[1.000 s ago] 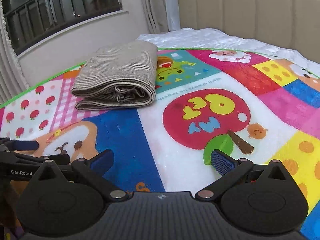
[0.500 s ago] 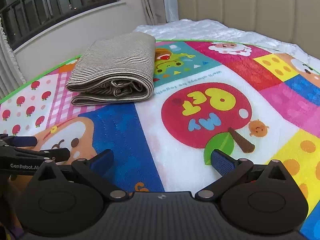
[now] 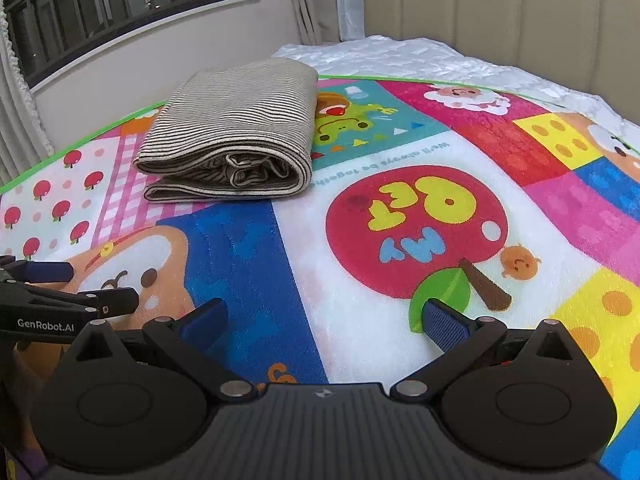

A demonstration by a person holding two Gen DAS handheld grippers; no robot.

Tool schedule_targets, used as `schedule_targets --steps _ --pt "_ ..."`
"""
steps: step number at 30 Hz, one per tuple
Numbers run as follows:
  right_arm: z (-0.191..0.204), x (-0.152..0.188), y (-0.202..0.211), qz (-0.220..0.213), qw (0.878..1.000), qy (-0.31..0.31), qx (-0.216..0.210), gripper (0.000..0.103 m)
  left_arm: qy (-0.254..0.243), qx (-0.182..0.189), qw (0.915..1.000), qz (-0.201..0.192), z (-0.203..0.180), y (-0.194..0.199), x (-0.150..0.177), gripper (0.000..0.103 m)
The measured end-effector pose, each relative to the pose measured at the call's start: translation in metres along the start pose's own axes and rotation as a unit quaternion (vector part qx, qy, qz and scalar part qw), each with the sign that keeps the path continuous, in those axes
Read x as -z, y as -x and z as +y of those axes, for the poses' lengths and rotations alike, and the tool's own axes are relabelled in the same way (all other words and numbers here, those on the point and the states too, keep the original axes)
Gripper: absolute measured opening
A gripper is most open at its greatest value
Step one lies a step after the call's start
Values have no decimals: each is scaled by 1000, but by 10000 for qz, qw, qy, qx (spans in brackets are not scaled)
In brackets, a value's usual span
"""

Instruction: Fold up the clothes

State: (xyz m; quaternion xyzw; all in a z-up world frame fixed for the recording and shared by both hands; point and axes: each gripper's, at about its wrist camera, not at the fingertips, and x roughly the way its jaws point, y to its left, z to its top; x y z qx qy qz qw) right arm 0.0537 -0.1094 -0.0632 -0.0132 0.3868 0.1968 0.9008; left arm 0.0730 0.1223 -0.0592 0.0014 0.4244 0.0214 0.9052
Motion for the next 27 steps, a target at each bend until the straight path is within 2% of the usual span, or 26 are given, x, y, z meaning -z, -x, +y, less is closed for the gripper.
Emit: schedule_targets --steps 27 --pt "4 2 -1 28 9999 122 10 103 -13 131 9999 59 2 -1 -2 103"
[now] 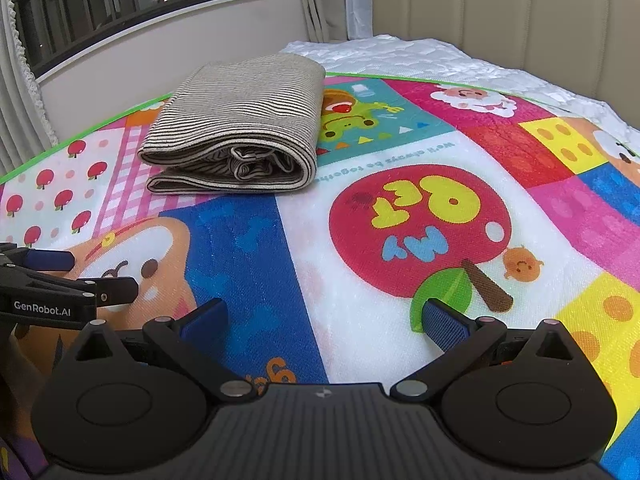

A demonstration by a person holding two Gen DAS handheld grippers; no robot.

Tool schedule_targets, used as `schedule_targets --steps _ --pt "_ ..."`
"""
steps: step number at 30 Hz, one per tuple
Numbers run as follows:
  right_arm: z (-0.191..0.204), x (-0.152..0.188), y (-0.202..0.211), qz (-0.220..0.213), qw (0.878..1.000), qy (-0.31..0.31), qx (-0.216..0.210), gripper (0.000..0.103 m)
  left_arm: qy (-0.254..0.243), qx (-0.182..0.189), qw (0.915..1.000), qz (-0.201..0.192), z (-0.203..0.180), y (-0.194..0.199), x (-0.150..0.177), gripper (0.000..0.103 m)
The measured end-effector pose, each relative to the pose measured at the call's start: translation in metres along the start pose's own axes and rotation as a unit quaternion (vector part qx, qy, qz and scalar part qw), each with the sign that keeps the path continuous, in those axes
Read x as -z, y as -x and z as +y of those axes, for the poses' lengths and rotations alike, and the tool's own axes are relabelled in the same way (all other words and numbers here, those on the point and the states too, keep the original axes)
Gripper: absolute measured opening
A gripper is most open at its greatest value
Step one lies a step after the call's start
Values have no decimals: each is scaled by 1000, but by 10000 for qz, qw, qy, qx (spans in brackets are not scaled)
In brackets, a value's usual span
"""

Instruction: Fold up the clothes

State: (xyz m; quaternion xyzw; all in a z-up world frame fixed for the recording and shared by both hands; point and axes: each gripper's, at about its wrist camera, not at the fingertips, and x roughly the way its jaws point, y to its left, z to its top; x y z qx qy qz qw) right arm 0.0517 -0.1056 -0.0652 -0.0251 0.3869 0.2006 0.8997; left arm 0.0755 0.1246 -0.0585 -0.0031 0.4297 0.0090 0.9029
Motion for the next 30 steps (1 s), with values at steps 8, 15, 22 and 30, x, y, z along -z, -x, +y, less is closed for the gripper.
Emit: schedule_targets --steps 8,15,22,30 --pt "0 0 -1 8 10000 40 1 103 -12 -6 10000 10 0 0 0 103" --pt "0 1 -1 12 10000 51 -1 103 -23 -5 10000 7 0 0 0 103" --pt "-1 1 -1 19 10000 60 -7 103 -35 2 10000 6 0 0 0 103" --pt "-1 1 -1 20 10000 59 -17 103 -40 5 10000 6 0 0 0 103"
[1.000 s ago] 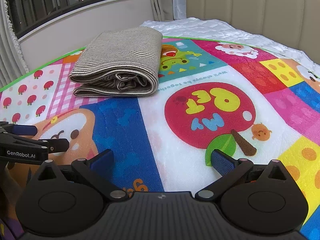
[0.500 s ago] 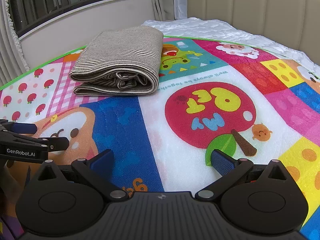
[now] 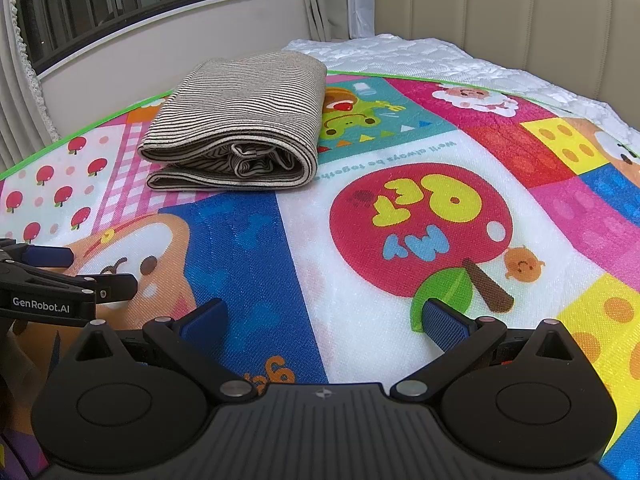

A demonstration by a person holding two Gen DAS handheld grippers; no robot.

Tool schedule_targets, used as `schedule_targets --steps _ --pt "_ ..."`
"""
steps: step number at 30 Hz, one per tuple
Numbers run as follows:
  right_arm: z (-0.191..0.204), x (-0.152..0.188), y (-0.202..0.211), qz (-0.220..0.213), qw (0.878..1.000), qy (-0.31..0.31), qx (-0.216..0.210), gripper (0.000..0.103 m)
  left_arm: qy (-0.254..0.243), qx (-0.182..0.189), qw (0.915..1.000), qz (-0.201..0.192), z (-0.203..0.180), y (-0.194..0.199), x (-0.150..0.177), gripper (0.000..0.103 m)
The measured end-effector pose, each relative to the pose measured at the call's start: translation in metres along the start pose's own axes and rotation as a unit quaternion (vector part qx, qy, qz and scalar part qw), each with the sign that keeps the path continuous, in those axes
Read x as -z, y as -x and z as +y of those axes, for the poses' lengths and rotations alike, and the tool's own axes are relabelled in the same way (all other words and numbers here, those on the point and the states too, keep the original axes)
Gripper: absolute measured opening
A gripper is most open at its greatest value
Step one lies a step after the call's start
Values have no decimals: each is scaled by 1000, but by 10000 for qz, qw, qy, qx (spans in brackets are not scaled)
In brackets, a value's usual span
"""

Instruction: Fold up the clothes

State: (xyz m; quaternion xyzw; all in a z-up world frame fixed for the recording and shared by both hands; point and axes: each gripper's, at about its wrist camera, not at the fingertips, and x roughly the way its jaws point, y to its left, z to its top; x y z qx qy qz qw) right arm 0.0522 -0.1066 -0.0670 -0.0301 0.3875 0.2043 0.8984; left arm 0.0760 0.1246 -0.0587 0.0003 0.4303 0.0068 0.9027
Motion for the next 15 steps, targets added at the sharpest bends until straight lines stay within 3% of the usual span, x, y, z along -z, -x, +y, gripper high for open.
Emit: schedule_targets --steps 15 --pt "1 0 0 3 10000 -4 5 103 -25 16 10000 -3 0 -1 0 103"
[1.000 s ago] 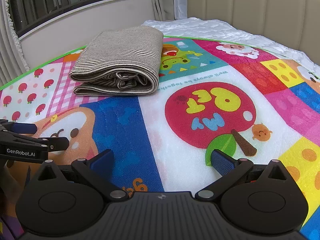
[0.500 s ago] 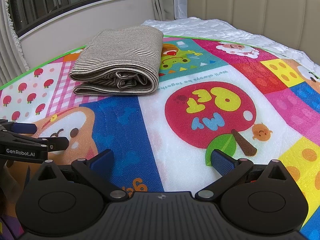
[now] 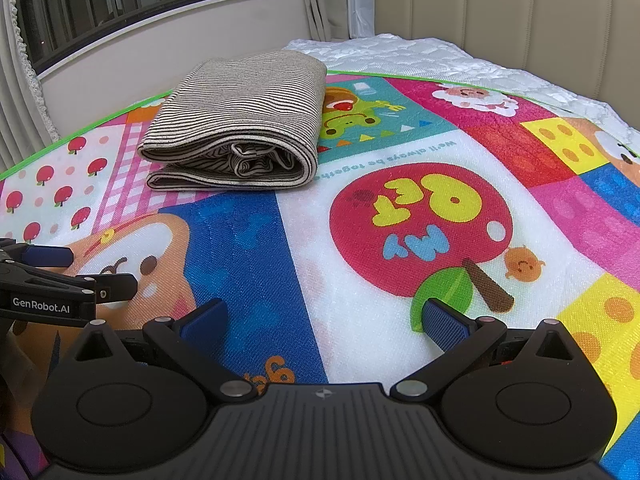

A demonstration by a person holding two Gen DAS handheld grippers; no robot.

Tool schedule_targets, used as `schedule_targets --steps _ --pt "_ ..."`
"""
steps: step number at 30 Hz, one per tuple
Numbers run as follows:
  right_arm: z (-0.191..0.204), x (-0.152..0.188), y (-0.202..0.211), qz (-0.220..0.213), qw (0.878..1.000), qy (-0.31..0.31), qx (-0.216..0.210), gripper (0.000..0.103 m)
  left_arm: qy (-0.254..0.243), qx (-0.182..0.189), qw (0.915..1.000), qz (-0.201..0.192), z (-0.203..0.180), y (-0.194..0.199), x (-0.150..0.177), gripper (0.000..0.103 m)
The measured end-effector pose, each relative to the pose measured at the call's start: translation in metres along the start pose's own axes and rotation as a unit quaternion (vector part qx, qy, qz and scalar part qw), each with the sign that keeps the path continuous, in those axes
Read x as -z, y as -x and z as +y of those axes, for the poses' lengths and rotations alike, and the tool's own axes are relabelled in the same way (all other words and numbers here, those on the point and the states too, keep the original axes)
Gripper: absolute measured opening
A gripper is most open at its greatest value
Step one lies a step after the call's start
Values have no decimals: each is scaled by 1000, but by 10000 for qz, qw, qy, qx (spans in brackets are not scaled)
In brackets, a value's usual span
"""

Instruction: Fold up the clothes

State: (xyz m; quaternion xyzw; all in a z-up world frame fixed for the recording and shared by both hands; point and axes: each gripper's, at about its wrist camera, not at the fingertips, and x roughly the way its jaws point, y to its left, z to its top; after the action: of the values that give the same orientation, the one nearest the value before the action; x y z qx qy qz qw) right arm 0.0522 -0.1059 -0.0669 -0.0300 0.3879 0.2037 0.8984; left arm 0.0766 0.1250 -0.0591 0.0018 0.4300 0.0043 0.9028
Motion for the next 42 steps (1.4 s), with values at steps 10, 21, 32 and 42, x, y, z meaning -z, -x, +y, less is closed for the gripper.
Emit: schedule_targets --steps 10,21,32,42 --pt "0 0 0 0 10000 -5 0 103 -7 6 10000 -3 -1 0 0 103" --pt "0 -1 0 -3 10000 -6 -2 103 -5 18 10000 -2 -2 1 0 103" --pt "0 -1 -1 0 10000 4 -4 103 1 39 10000 4 -2 1 0 103" --pt "0 -1 -1 1 10000 11 -6 103 8 68 10000 10 -1 1 0 103"
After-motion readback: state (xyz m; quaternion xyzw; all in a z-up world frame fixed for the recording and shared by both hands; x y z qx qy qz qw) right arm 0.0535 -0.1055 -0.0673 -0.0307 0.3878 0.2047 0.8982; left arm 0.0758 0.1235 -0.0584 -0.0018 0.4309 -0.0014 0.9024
